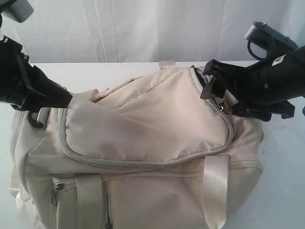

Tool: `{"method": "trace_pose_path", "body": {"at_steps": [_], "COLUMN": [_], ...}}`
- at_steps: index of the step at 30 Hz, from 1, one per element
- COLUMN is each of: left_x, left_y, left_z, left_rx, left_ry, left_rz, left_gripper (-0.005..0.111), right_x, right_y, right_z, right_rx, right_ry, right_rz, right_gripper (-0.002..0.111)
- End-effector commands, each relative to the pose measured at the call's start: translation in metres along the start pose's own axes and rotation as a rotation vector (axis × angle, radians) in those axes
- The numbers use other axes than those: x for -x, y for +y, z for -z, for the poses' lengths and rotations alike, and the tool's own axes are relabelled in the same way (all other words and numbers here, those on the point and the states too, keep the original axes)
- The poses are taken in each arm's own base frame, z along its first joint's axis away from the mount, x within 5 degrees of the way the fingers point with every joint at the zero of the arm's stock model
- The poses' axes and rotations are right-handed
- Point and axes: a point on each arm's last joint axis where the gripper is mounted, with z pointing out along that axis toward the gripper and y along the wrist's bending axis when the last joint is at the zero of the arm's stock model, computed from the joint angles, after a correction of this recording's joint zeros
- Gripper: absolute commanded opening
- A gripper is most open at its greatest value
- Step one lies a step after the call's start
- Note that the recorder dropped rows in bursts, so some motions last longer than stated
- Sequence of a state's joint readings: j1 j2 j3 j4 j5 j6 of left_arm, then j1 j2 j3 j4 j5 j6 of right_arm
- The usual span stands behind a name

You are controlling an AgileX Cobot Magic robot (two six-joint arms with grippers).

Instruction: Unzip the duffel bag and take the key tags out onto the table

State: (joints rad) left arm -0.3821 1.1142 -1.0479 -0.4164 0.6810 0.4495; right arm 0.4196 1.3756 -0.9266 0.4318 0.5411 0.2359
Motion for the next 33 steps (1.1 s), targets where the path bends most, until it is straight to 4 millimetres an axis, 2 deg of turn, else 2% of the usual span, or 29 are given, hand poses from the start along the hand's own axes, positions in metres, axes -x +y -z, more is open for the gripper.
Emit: {"method": "trace_pose_path", "body": {"at_steps": [1, 5, 7, 10, 11, 16, 24, 31, 33], "left_x": [-0.002, -0.002, -0.002, -0.002, -0.002, -0.002, -0.002, -0.001, -0.001], "left_y": [-0.003, -0.003, -0.003, -0.003, -0.003, -0.003, -0.003, -0.002, -0.002], "left_z": [0.001, 0.001, 0.001, 0.001, 0.001, 0.001, 0.001, 0.001, 0.001], "left_rx": [-0.02, -0.02, -0.02, -0.02, -0.02, -0.02, -0.022, -0.015, -0.014], "left_ry": [0.001, 0.001, 0.001, 0.001, 0.001, 0.001, 0.002, -0.01, -0.012], "left_rz": [0.016, 0.016, 0.016, 0.014, 0.014, 0.014, 0.015, 0.016, 0.016], "left_gripper": [0.045, 0.045, 0.045, 0.045, 0.045, 0.045, 0.045, 0.045, 0.045], "right_x": [0.001, 0.008, 0.01, 0.01, 0.011, 0.009, 0.009, 0.006, 0.005], "right_y": [-0.006, -0.008, -0.007, -0.007, -0.007, -0.006, 0.001, 0.0, -0.002], "right_z": [-0.018, -0.028, -0.029, -0.029, -0.029, -0.027, -0.001, 0.005, 0.005], "right_rx": [-0.024, -0.018, -0.009, -0.001, -0.001, -0.002, 0.017, -0.002, -0.016], "right_ry": [0.007, -0.057, -0.078, -0.086, -0.089, -0.078, -0.108, -0.087, -0.073], "right_rz": [-0.022, -0.037, -0.047, -0.061, -0.061, -0.003, 0.053, 0.094, 0.103], "right_gripper": [0.068, 0.067, 0.058, 0.034, 0.029, 0.015, 0.013, 0.014, 0.019]}}
